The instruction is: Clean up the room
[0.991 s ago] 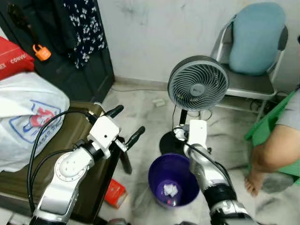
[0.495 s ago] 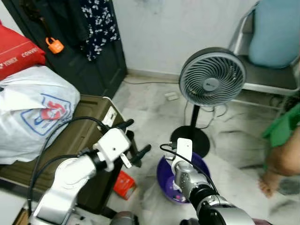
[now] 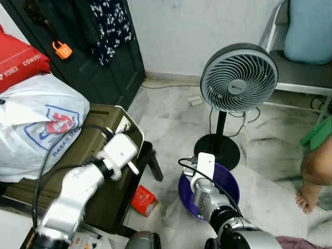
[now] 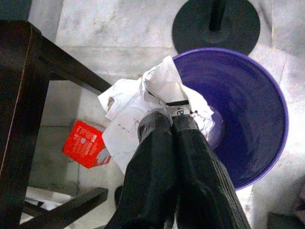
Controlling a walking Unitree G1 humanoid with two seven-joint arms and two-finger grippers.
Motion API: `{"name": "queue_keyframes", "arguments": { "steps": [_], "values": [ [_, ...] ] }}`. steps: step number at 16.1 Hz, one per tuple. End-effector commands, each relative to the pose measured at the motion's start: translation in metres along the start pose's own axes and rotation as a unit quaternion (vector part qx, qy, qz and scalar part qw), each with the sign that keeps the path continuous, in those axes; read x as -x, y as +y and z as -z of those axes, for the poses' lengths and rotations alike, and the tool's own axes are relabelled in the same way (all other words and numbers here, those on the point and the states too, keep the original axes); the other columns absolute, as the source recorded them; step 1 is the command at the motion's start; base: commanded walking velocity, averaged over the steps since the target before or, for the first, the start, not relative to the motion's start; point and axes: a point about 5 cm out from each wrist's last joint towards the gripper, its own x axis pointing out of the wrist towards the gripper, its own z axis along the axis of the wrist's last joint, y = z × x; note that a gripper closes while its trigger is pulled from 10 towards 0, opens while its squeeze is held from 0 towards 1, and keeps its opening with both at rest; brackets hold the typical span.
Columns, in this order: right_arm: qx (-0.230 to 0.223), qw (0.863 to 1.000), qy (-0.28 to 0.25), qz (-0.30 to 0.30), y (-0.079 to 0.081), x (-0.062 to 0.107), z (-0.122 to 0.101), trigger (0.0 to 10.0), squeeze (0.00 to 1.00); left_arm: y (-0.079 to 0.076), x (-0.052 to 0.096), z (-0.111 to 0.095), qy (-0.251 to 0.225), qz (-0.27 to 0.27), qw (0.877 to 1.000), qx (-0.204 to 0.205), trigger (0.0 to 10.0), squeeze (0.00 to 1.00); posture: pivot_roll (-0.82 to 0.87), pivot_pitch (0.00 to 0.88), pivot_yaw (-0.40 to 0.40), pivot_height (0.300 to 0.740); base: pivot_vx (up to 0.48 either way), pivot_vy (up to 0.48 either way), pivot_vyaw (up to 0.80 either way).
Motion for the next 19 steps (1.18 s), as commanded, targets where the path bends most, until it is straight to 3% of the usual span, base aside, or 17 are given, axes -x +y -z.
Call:
{"name": "queue_keyframes", "arguments": {
  "steps": [1, 5, 12, 16, 19],
  "values": [
    [-0.034, 0.998, 0.023, -0.040, 0.034, 0.011, 0.014, 10.0, 0.00, 0.004, 0.001, 0.002, 0.002, -0.007, 1.000, -0.006, 10.0, 0.00, 0.19, 0.106, 0.166, 0.740, 0.000, 0.000, -0.80],
    [-0.027, 0.999, -0.004, -0.036, 0.021, 0.005, 0.004, 10.0, 0.00, 0.002, -0.009, -0.001, -0.015, -0.010, 1.000, -0.009, 10.0, 0.00, 0.19, 0.102, 0.154, 0.740, 0.000, 0.000, -0.57],
    [-0.034, 0.999, 0.008, -0.015, 0.008, 0.000, 0.002, 10.0, 0.00, 0.007, -0.002, -0.001, -0.019, -0.014, 0.999, -0.033, 10.0, 0.00, 0.22, 0.105, 0.153, 0.740, 0.000, 0.000, 0.00],
    [-0.012, 0.997, 0.050, 0.063, -0.018, -0.002, 0.016, 10.0, 0.00, -0.001, -0.006, -0.003, -0.027, -0.008, 0.999, -0.026, 10.0, 0.00, 0.21, 0.104, 0.153, 0.740, 0.000, 0.000, 0.00],
    [0.001, 0.993, 0.043, 0.112, -0.033, -0.004, 0.012, 10.0, 0.00, 0.000, -0.004, -0.002, -0.026, -0.009, 0.999, -0.025, 10.0, 0.00, 0.21, 0.104, 0.149, 0.740, 0.000, 0.000, 0.00]
  ]
}}
